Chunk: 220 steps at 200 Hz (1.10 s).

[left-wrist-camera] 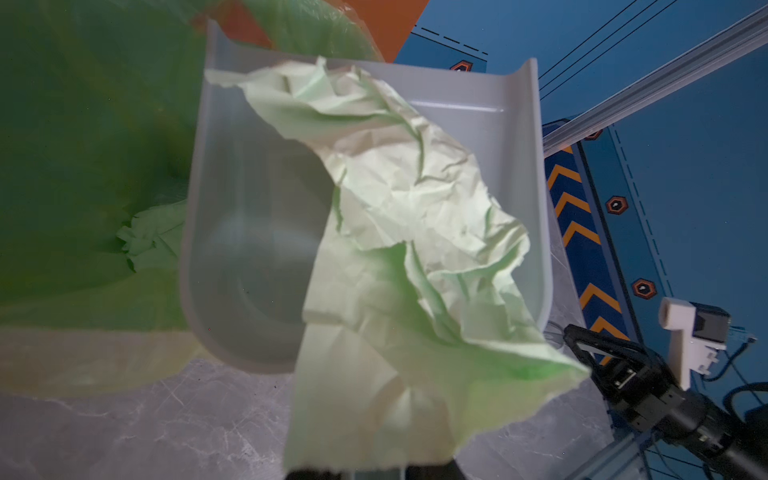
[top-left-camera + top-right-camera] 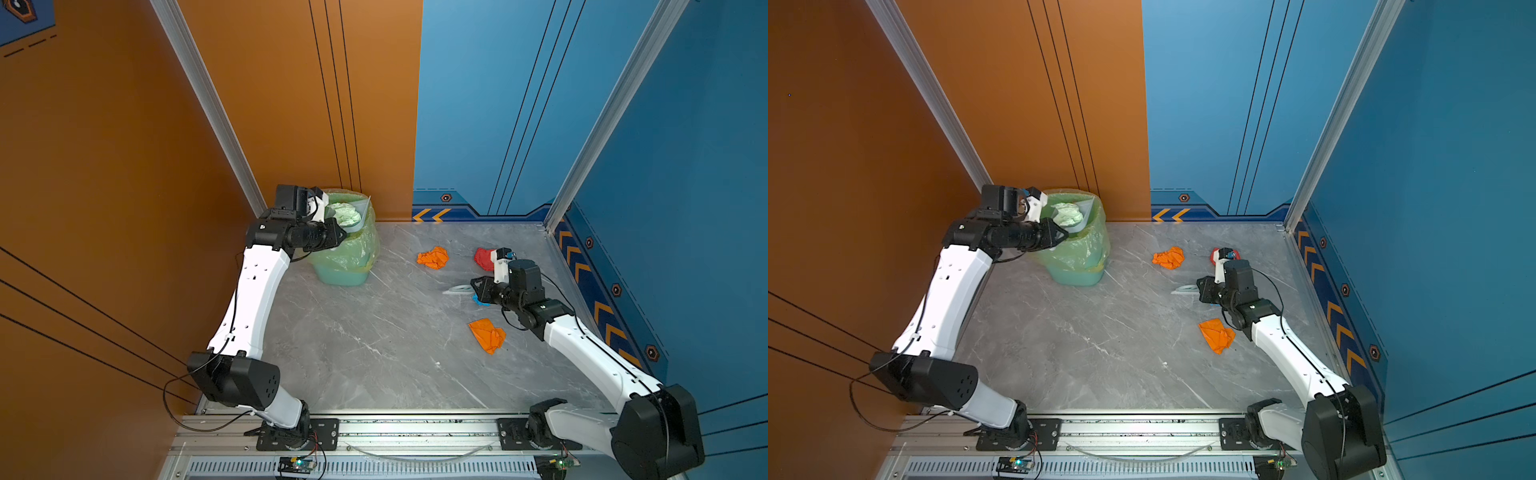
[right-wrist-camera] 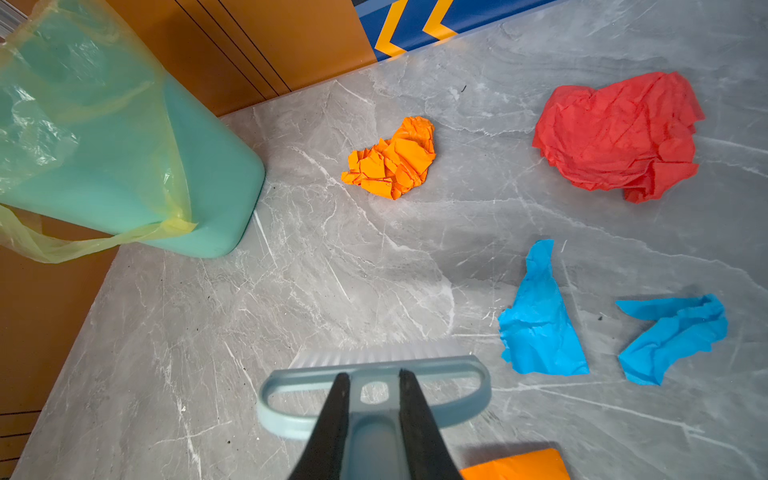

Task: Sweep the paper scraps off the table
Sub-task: 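Tilt the dustpan over the green bin with the left gripper to dump the scrap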

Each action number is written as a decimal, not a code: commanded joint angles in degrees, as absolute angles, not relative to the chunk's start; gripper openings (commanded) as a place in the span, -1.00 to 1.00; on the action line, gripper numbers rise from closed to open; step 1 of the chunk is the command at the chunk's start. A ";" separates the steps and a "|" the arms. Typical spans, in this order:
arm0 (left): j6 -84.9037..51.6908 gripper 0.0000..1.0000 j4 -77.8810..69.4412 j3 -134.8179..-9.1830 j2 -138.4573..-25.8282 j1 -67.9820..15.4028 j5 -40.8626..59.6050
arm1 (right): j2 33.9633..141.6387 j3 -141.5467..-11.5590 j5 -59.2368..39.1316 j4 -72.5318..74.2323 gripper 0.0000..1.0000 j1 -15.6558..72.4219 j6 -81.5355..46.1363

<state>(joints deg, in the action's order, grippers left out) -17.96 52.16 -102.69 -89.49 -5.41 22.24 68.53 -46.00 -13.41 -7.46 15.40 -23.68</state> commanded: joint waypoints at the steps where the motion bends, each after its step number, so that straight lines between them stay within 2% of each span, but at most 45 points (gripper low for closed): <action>1: -20.48 -1.00 52.30 -104.76 -90.82 -3.68 27.87 | 69.71 -46.00 -14.49 -5.45 -1.00 15.37 -24.48; 22: -22.13 -1.00 52.17 -105.20 -91.83 -2.37 31.23 | 70.06 -46.45 -14.59 -5.58 -1.00 15.49 -24.54; 58: -28.20 -1.00 45.70 -102.65 -92.12 0.47 42.47 | 70.35 -46.75 -14.50 -5.44 -1.00 15.78 -24.58; 94: -33.09 -1.00 40.61 -100.52 -91.80 1.53 47.89 | 70.42 -46.85 -14.50 -5.45 -1.00 16.07 -24.62; 131: -43.67 -1.00 27.35 -94.45 -90.90 2.58 54.59 | 70.26 -46.93 -14.50 -5.49 -1.00 16.10 -24.59; 186: -59.58 -1.00 6.80 -88.05 -90.23 3.56 59.98 | 70.18 -47.01 -14.69 -5.61 -1.00 16.22 -24.42; 220: -61.44 -1.00 4.57 -88.66 -89.76 4.09 60.32 | 70.00 -47.06 -14.51 -6.03 -1.00 16.22 -24.02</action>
